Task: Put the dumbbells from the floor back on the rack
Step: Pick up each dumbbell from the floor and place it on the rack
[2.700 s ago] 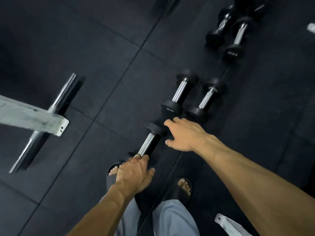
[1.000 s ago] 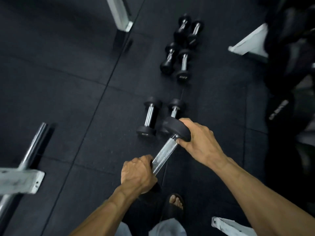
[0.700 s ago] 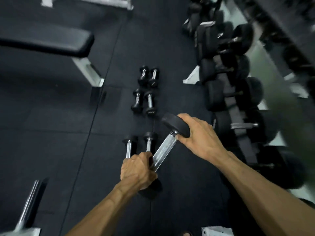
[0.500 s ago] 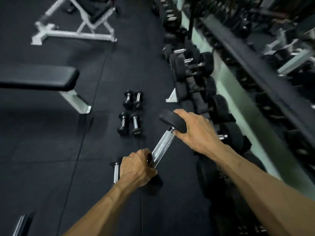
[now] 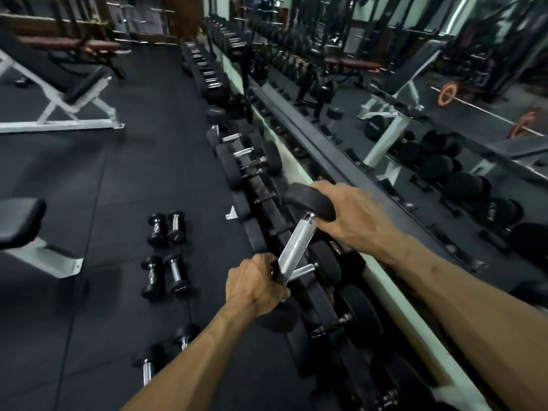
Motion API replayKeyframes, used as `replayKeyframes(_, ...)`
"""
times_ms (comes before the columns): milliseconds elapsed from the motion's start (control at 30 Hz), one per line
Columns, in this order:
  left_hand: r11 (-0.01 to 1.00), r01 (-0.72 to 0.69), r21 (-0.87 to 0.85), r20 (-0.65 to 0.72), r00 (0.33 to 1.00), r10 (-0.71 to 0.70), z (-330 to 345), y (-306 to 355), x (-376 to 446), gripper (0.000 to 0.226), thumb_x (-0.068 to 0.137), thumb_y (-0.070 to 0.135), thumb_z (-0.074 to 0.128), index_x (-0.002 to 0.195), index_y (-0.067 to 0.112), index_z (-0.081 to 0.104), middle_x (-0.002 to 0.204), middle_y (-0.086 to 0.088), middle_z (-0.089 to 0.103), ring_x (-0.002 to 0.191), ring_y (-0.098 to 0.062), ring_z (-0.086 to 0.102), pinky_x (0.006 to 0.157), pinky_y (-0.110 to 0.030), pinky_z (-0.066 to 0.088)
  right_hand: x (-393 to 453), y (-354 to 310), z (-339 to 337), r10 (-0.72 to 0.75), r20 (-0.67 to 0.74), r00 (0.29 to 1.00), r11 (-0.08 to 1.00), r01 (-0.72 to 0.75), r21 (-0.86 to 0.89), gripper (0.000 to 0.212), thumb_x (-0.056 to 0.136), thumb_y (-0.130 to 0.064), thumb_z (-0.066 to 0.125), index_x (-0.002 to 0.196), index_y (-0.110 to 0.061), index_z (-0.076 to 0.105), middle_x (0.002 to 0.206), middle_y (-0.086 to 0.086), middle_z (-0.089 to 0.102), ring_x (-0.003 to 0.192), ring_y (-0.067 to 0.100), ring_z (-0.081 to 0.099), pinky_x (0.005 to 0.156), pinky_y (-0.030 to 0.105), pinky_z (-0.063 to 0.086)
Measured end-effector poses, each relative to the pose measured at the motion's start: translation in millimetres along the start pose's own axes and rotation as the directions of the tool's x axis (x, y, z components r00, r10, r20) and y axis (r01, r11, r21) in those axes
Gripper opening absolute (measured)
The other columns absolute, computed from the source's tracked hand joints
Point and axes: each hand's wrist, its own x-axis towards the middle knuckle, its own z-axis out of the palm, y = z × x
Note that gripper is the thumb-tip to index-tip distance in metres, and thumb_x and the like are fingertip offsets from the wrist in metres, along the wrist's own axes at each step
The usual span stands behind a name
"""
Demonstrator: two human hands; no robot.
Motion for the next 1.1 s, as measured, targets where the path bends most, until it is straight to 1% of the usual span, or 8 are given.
replayKeyframes(200,0.991,-0.131,-0.01,0.097,0.987,0.131,33.2,73.8,29.7,0.035,0.064,0.037,0.079,0.09,0.024,0.06,0.091,0.001,0.067,0.089,-0.025,0.063,0.081,-0.037,0.05,-17.0,76.8,-37.3,0.103,-0.032,0.994,0.994,-0.104,-0.042,0.054,0.083,-0.035,0.071,0.132,-0.032,0.048,0.106,0.004,0.065,0.098,0.03,0.062,0.088,0.046,0.05)
replayKeyframes(467,0.976,-0.21,0.062,0.221,0.956,0.192,113.3,173.1,92.3,0.038,0.067,0.035,0.08,0.1,0.026,0.062,0.1,0.0,0.066,0.098,-0.024,0.061,0.088,-0.04,0.048,-37.0,218.9,-43.2,0.265,-0.025,0.964,0.964,-0.265,-0.029,0.056,0.084,-0.038,0.07,0.134,-0.032,0.045,0.098,0.003,0.061,0.091,0.028,0.061,0.084,0.046,0.05)
replayKeyframes(567,0.968,-0.234,0.091,0.276,0.94,0.201,144.4,204.8,115.4,0.041,0.067,0.035,0.079,0.104,0.026,0.066,0.103,-0.003,0.067,0.1,-0.026,0.062,0.086,-0.038,0.05,-46.3,269.6,-37.4,0.331,-0.002,0.943,0.943,-0.331,-0.001,0.054,0.085,-0.036,0.07,0.133,-0.033,0.045,0.097,0.002,0.062,0.089,0.025,0.061,0.086,0.044,0.049)
replayKeyframes(667,0.963,-0.251,0.097,0.324,0.923,0.208,174.0,232.0,135.6,0.036,0.068,0.031,0.078,0.103,0.025,0.068,0.096,-0.001,0.068,0.095,-0.025,0.063,0.074,-0.03,0.046,-54.7,315.5,-29.8,0.403,0.021,0.915,0.915,-0.403,0.02,0.056,0.084,-0.034,0.071,0.134,-0.031,0.047,0.098,0.002,0.063,0.091,0.024,0.061,0.087,0.041,0.047)
replayKeyframes(733,0.963,-0.25,0.103,0.36,0.912,0.198,192.5,244.9,145.2,0.036,0.068,0.03,0.078,0.102,0.023,0.068,0.093,0.0,0.067,0.093,-0.023,0.064,0.072,-0.03,0.047,-57.9,341.8,-22.5,0.443,0.057,0.895,0.895,-0.445,0.033,0.059,0.082,-0.035,0.073,0.135,-0.032,0.046,0.1,0.001,0.065,0.093,0.024,0.062,0.09,0.042,0.048)
replayKeyframes(833,0.965,-0.238,0.111,0.413,0.894,0.172,215.7,257.3,160.8,0.04,0.067,0.029,0.079,0.105,0.022,0.067,0.098,-0.001,0.069,0.095,-0.023,0.064,0.077,-0.033,0.052,-60.7,373.8,-6.3,0.478,0.107,0.872,0.872,-0.486,0.058,0.061,0.081,-0.033,0.075,0.135,-0.034,0.045,0.1,-0.001,0.066,0.094,0.022,0.064,0.09,0.044,0.05)
replayKeyframes(967,0.958,-0.246,0.151,0.497,0.856,0.141,226.3,268.7,183.8,0.04,0.064,0.031,0.083,0.101,0.025,0.07,0.098,0.0,0.071,0.096,-0.021,0.065,0.077,-0.032,0.052,-68.1,399.1,14.7,0.542,0.136,0.829,0.807,-0.559,0.189,0.053,0.083,-0.029,0.074,0.129,-0.033,0.049,0.099,-0.006,0.066,0.09,0.017,0.064,0.082,0.03,0.048)
replayKeyframes(1100,0.963,-0.223,0.153,0.521,0.846,0.113,225.2,270.5,192.9,0.043,0.061,0.032,0.085,0.101,0.029,0.071,0.091,0.005,0.072,0.091,-0.016,0.066,0.082,-0.035,0.055,-62.6,407.3,13.5,0.519,0.175,0.837,0.821,-0.545,0.172,0.057,0.084,-0.031,0.074,0.133,-0.034,0.045,0.102,-0.005,0.065,0.09,0.018,0.063,0.085,0.034,0.05)
